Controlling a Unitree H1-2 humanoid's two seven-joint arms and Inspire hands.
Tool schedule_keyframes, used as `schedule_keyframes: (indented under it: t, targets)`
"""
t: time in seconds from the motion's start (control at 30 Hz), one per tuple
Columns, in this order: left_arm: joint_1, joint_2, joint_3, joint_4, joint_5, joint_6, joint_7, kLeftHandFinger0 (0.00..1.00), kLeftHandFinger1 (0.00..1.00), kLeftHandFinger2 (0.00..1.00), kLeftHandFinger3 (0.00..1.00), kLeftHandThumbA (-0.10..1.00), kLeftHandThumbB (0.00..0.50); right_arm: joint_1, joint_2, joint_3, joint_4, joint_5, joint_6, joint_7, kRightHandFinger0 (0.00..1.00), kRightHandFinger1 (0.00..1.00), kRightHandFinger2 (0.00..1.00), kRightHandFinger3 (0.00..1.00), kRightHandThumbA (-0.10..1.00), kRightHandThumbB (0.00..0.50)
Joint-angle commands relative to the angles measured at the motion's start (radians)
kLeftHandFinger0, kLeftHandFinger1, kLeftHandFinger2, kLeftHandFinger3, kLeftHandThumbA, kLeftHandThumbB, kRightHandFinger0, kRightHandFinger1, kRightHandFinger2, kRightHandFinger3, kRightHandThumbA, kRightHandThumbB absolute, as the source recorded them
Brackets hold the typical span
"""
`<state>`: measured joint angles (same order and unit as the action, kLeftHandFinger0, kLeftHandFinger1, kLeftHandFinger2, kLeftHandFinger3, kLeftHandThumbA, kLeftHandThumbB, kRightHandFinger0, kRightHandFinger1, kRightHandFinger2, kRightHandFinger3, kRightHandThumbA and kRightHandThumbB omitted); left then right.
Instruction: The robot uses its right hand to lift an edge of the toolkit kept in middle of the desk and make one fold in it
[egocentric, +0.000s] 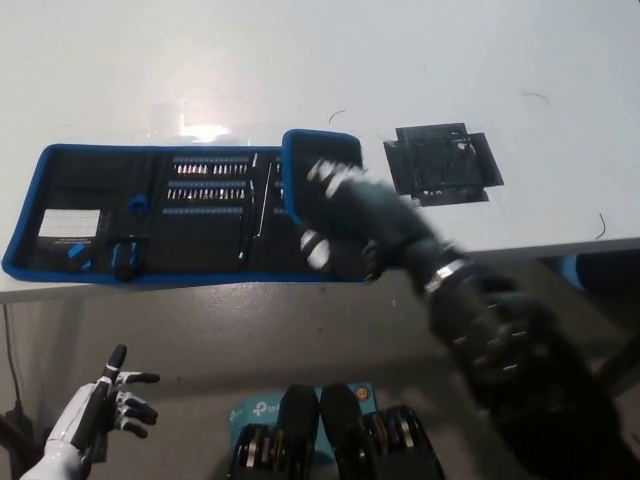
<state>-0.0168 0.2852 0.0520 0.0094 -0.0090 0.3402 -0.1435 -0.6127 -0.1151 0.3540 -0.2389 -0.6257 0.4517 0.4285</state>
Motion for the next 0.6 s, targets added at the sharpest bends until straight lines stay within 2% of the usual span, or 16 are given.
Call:
schedule_keyframes:
  t: [0.0,0.07,0.1,0.17,0.23,0.27,0.3,0.37,0.43,0.47,0.53,0.57]
  targets:
    - [0.005,0.007,0.01,-0.011,0.001,-0.013,0.006,0.42,0.42,0.35,0.6,1.0,0.497,-0.002,-0.034,-0.15,-0.129,0.094,0.018,0.128,1.0,1.0,1.0,1.0,0.31,0.332]
    - [0.014,0.006,0.009,-0.013,0.001,-0.011,0.005,0.44,0.43,0.37,0.61,1.0,0.495,0.018,-0.036,-0.207,-0.162,0.132,0.018,0.146,1.0,1.0,1.0,1.0,0.31,0.328]
    - [0.018,0.005,0.007,-0.018,0.005,-0.009,0.007,0.49,0.48,0.39,0.6,1.0,0.496,0.042,-0.021,-0.323,-0.192,0.204,0.018,0.159,1.0,1.0,1.0,1.0,0.24,0.332]
    - [0.018,0.007,0.007,-0.012,0.005,-0.01,0.005,0.49,0.48,0.39,0.61,1.0,0.5,0.058,-0.002,-0.397,-0.203,0.26,0.018,0.159,1.0,1.0,1.0,1.0,0.2,0.336]
    - [0.015,0.007,0.006,-0.011,0.006,-0.006,0.006,0.47,0.44,0.38,0.62,1.0,0.5,0.086,-0.002,-0.501,-0.224,0.338,0.018,0.15,1.0,1.0,1.0,1.0,0.2,0.309]
    - [0.013,0.008,0.005,-0.007,0.006,-0.01,0.004,0.47,0.44,0.37,0.62,1.0,0.5,0.141,0.003,-0.586,-0.248,0.416,0.018,0.11,1.0,1.0,1.0,1.0,0.17,0.253]
    - [0.013,0.007,0.005,-0.009,0.006,-0.008,0.005,0.47,0.44,0.37,0.61,1.0,0.5,0.155,0.005,-0.602,-0.248,0.434,0.018,0.103,1.0,1.0,1.0,1.0,0.17,0.233]
    - [0.013,0.006,0.005,-0.01,0.01,-0.006,0.009,0.48,0.43,0.35,0.59,1.0,0.5,0.234,-0.006,-0.641,-0.246,0.484,0.011,0.053,1.0,1.0,1.0,1.0,0.26,0.196]
    - [0.019,0.004,0.004,-0.022,0.012,0.002,0.011,0.49,0.43,0.36,0.6,1.0,0.491,0.326,0.008,-0.683,-0.187,0.519,-0.093,0.012,1.0,1.0,1.0,1.0,0.33,0.151]
    - [0.021,0.004,0.003,-0.024,0.012,0.002,0.011,0.49,0.44,0.36,0.6,1.0,0.494,0.353,0.015,-0.696,-0.164,0.529,-0.128,0.001,1.0,1.0,1.0,1.0,0.35,0.143]
    - [0.022,0.0,0.004,-0.025,0.01,0.0,0.011,0.48,0.44,0.36,0.61,1.0,0.495,0.465,0.031,-0.737,-0.015,0.519,-0.301,-0.072,1.0,1.0,1.0,1.0,0.52,0.148]
    - [0.02,-0.002,0.007,-0.024,0.007,-0.002,0.012,0.48,0.43,0.36,0.6,1.0,0.487,0.478,0.038,-0.751,0.019,0.53,-0.323,-0.083,1.0,1.0,1.0,1.0,0.53,0.149]
